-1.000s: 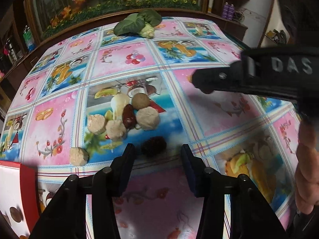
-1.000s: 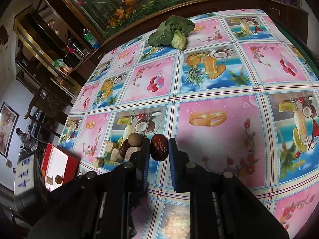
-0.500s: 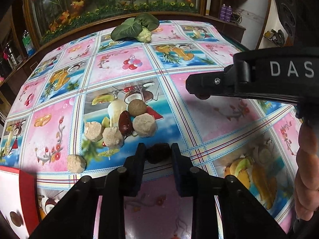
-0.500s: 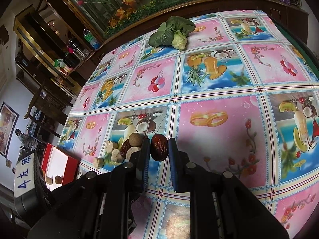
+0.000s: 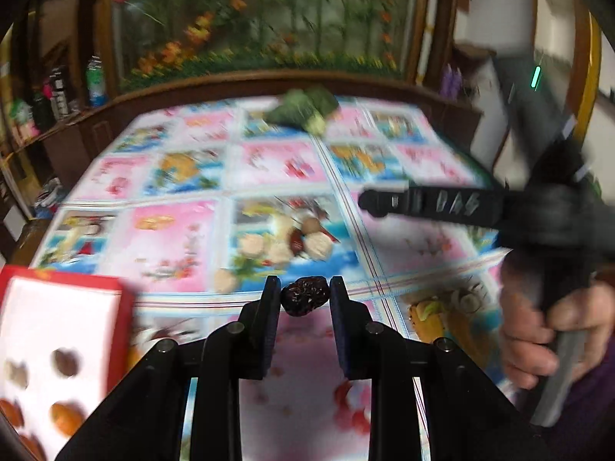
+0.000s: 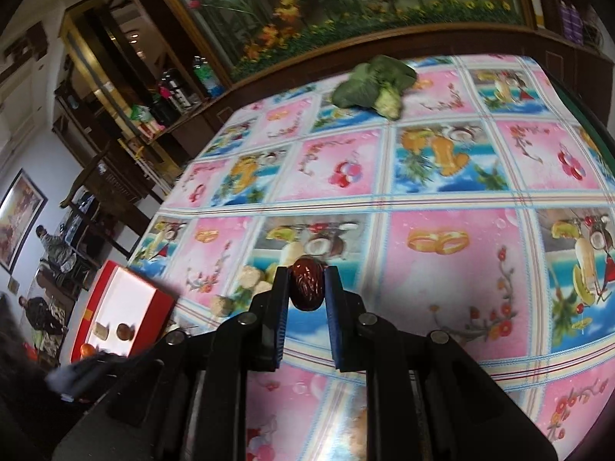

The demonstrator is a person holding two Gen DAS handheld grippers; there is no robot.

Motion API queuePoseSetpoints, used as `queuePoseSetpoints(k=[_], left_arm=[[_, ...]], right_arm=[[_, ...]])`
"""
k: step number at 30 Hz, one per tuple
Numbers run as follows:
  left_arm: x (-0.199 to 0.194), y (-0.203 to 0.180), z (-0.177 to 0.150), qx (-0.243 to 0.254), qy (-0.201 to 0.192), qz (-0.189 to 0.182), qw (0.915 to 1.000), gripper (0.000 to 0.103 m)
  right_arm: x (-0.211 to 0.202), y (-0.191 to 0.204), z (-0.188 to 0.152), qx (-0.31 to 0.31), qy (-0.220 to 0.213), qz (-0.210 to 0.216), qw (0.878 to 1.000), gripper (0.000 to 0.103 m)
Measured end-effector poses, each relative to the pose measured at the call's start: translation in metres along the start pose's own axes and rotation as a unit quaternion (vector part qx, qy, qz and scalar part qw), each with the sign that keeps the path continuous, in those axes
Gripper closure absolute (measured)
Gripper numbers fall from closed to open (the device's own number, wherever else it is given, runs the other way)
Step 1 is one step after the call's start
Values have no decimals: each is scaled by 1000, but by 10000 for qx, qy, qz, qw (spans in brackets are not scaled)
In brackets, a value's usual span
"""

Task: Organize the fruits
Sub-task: 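Carry both dates over the white tray and open both tools to drop them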

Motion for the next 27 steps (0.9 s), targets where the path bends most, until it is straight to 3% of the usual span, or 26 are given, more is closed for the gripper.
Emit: queuePoseSetpoints(k=[3,7,11,21,27], left_arm=[[-36,35,3,-359,-340,128,9987,78],[-76,92,1,-713,-734,617,9928,78],[-98,141,-8,-1067,-867,944,9860,78],[-84,228,-56,-1607,-441,1730,9707,78],[-73,246,-78,-1684,-210,1849,9680,78]], right_arm=[[4,14,-4,-242,-65,17,9997,83],[14,36,-14,-224,-68,311,9992,83],[33,80,-34,-194,86,793,9966,83],[86,227,-109,-1086,837,1660,9765,82],[100,257,-137,-1372,1147,1726,9686,83]])
Point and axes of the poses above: each gripper's, at about its wrist camera, not at the fingertips, and x roughly the way its jaws point, y to its left, z to its top, the point moved 8 cm from there along x, roughly the way its jaws point, and after that the axes turned 12 degrees about z, right-handed, at the moved point
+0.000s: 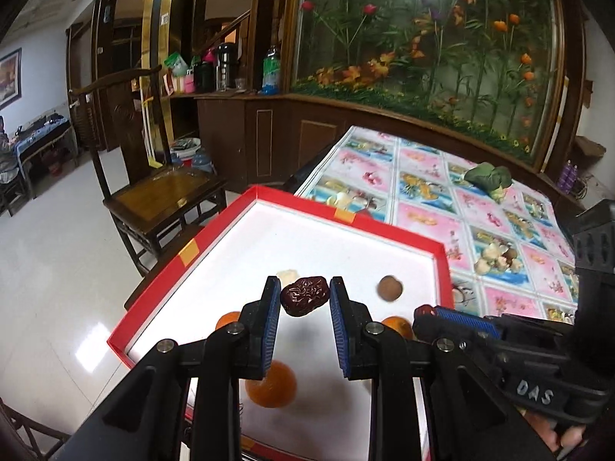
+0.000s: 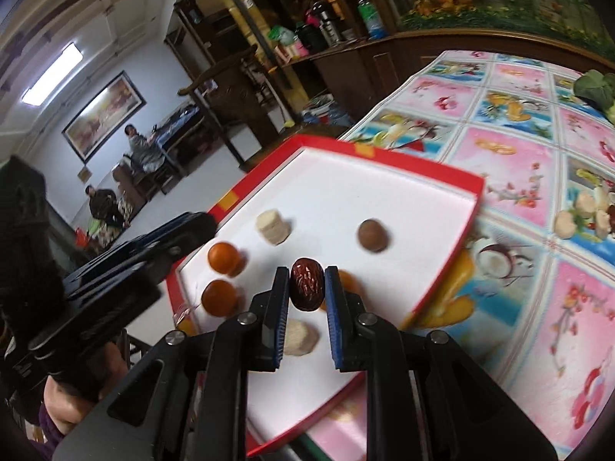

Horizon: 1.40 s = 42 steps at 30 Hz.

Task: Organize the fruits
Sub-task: 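Carry both dates over the white tray and open both tools to drop them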

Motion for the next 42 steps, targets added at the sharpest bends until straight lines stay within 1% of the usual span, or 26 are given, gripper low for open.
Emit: queuePoseSetpoints(k=[8,18,21,27,35,37,38,39,42], left_arm=[[7,1,-9,44,131,-36,9999,78],[17,-4,-21,188,310,27,9993,78],[19,-3,-24,203,367,51,9991,78],[25,1,-29,183,488,130,9986,78],[30,8,-34,143,591,242,9979,77],[32,10,-34,109,606,278,9977,73],[31,11,-34,103,588,306,9978,69],[31,12,-34,86,576,300,9978,68],[30,13,-35,51,580,270,9979,67]], right_arm=[[12,1,-11,-38,223,-172,9996,82],[16,6,-18,-203,264,-268,9991,83],[18,8,-18,-327,285,-331,9985,83],[19,14,-22,-780,246,-625,9947,83],[21,18,-26,-1141,191,-922,9890,82],[22,19,-26,-1188,195,-948,9882,82],[22,20,-26,-1200,195,-957,9880,82],[22,20,-26,-1202,194,-959,9879,82],[22,21,-27,-1187,188,-965,9880,82]])
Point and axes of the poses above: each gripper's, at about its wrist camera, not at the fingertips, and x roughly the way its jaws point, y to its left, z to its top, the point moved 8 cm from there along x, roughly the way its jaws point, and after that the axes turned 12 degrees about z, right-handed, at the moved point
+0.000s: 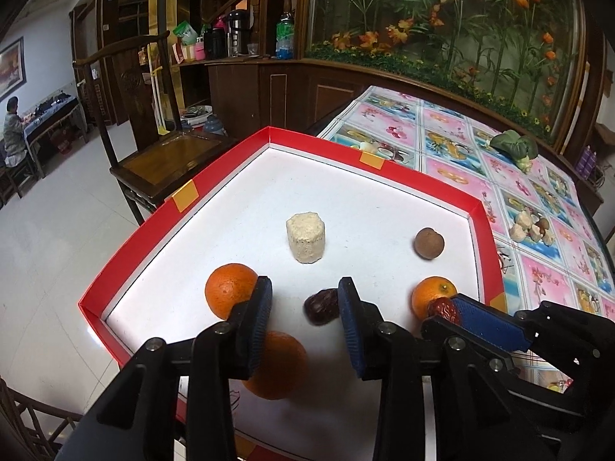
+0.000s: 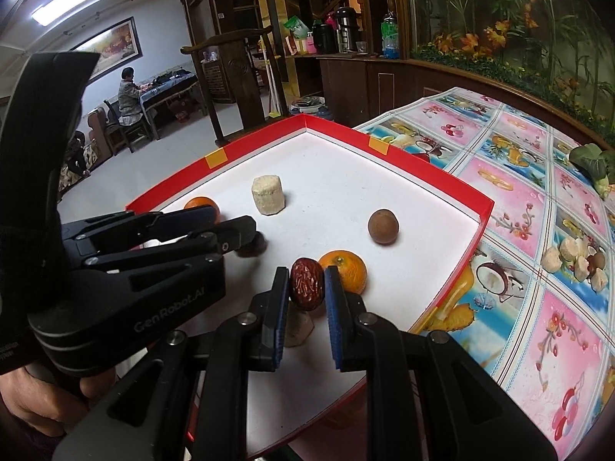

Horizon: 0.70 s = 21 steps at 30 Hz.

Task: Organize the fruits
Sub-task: 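Carry both dates over the white tray and open both tools to drop them, then grasp a beige square cake with the right tool while the left tool grasps another cake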

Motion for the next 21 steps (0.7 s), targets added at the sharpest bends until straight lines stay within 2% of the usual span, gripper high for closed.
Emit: queuePoseSetpoints(k=[4,8,11,16,21], left_arm=[[-2,2,1,-63,-11,-38,10000,63],[-9,6,5,-142,-130,24,9998,48],[-16,11,10,-198,-256,95,9994,48],[-25,15,16,-260,-412,164,9987,40],[-29,10,17,-195,-454,168,9986,39]], right_arm=[[-2,0,2,128,24,87,9999,78],[-9,-4,6,337,-99,269,9990,75],[-17,-9,12,446,-265,366,9980,74],[-35,-28,20,545,-478,197,9972,72],[-56,-64,24,731,-608,-87,9954,71]])
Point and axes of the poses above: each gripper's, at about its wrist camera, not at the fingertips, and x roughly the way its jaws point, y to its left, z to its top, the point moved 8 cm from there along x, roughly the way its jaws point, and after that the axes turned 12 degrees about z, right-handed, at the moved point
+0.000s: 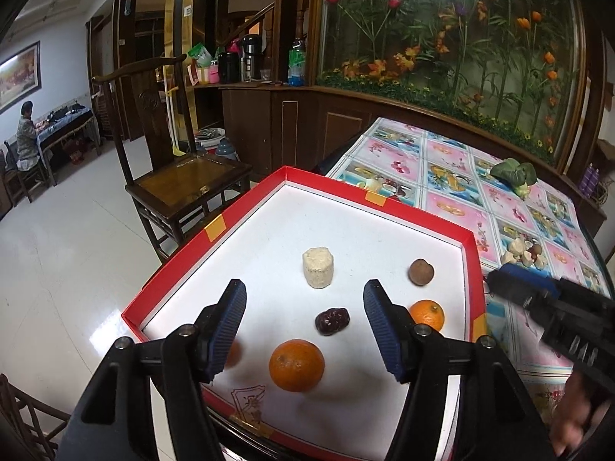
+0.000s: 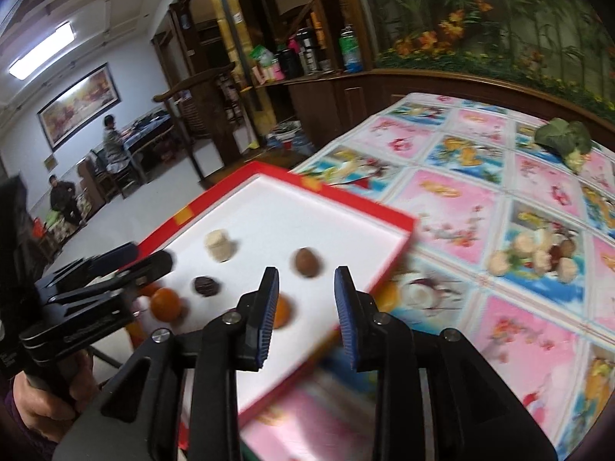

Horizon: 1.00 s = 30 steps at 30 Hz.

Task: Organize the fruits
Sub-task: 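Grasp a beige square cake with the right tool while the left tool grasps another cake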

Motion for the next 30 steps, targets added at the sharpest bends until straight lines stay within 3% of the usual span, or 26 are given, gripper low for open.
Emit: queuePoseSetpoints(k=[3,7,14,18,22,30], left_arm=[[-4,-5,1,75,-21,-14,10000,38],[-16,-20,4,285,-147,-90,9994,37],[-38,-89,10,896,-275,-609,9937,31],[-38,-133,6,1313,-198,-828,9877,29],[-29,-176,-2,1700,-69,-972,9806,29],[0,-231,-8,2194,282,-1062,9694,29]], right_arm=[[-25,-34,13,157,-219,-179,9995,71],[-72,-106,33,858,-548,-305,9943,71],[-104,-201,31,1789,-503,-262,9822,71],[-86,-224,10,2135,-192,-138,9767,71],[-73,-233,2,2002,199,-436,9786,71],[-69,-243,-7,1800,498,-891,9784,71]])
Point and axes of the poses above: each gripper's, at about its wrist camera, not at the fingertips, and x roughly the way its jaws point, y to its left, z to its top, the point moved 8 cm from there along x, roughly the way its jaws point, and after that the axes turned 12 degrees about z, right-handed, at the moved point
